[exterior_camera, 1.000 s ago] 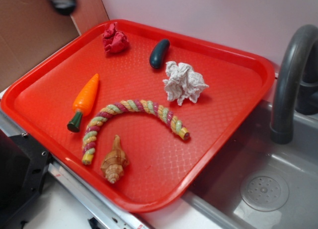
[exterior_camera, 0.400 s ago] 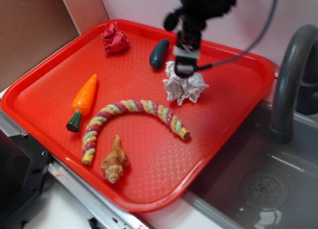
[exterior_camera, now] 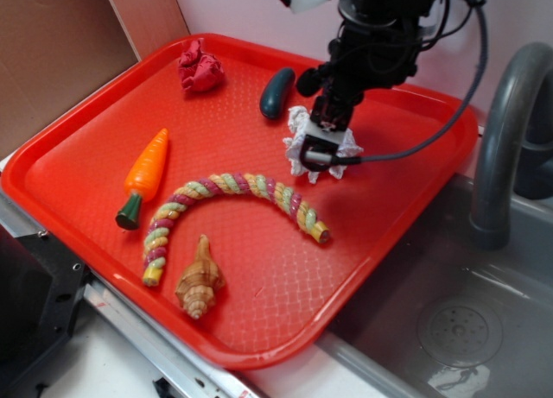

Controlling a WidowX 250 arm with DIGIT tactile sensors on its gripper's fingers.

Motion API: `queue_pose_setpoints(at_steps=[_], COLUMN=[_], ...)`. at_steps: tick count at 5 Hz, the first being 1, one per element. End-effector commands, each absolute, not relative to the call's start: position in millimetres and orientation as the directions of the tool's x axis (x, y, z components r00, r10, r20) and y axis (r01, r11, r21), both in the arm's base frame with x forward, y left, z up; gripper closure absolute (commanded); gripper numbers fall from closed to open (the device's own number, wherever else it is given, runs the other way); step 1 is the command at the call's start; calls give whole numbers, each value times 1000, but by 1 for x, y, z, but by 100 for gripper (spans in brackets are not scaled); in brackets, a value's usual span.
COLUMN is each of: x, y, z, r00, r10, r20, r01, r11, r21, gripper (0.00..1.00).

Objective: Grab the white paper.

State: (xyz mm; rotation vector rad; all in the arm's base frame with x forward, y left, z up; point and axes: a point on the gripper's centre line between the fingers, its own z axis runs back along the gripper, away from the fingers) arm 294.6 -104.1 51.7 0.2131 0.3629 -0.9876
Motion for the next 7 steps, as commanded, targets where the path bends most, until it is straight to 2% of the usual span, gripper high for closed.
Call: queue_pose_setpoints(at_steps=[1,2,3,4,5,6,7], x=[282,285,284,282,277,272,258], y=[-90,-88,-93,-90,-78,-73,-56], z=[50,34,25,29,52,76,120], r00=[518,506,552,583,686,817,937], r10=[-763,-783,-772,-751,-677,-535,-319], r20=[-388,-362,-314,-309,-266,-215,-145], r01=[812,810,786,769,698,568,348], r11=[580,575,608,633,716,809,899], r21=[-57,-112,-113,-88,-22,149,268], gripper=[0,0,100,100,100,100,100])
